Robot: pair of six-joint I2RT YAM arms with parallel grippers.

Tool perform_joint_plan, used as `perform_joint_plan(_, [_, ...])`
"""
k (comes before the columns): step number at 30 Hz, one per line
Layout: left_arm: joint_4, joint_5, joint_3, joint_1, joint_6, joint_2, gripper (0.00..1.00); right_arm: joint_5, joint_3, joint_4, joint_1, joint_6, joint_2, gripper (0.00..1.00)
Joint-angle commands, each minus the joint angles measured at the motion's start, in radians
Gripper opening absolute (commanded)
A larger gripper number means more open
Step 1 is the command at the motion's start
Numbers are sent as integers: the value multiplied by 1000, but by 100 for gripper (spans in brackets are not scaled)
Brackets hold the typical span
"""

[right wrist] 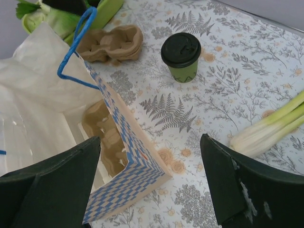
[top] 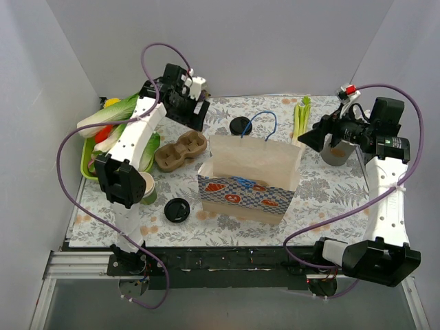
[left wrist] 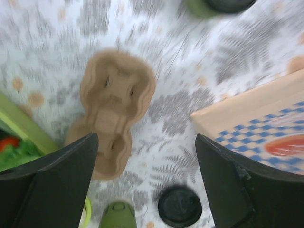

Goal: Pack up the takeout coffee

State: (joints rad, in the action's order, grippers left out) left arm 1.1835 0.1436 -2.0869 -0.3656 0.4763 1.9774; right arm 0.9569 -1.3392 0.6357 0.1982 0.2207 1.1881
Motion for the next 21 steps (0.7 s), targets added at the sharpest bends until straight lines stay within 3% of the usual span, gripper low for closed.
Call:
perform_joint_plan(1, [-161, 338, -176, 37, 74, -179, 87, -62, -57, 219, 0, 161, -30, 93])
perform_joint_plan(5, [-213, 650, -110, 28, -11, -281, 96, -225, 20, 187, 20, 70, -90, 91])
perform_joint_plan(9, [28, 740, -136, -1, -174, -204, 90, -340, 79, 211, 33, 9, -82, 82])
perform_joint_plan(11, [126, 723, -124, -27, -276, -172, 87, -375, 109, 243, 33, 29, -74, 79])
perform_joint_plan(13, [125, 670, -78, -74, -312, -186, 87, -377, 170, 265, 32, 103, -71, 75])
perform_joint_plan(17, [-63, 527, 74, -139, -312, -248, 87, -369, 259, 303, 33, 230, -64, 68])
perform_joint_plan(21, [-134, 462, 105, -167, -294, -250, 85, -299, 317, 325, 0, 279, -29, 51])
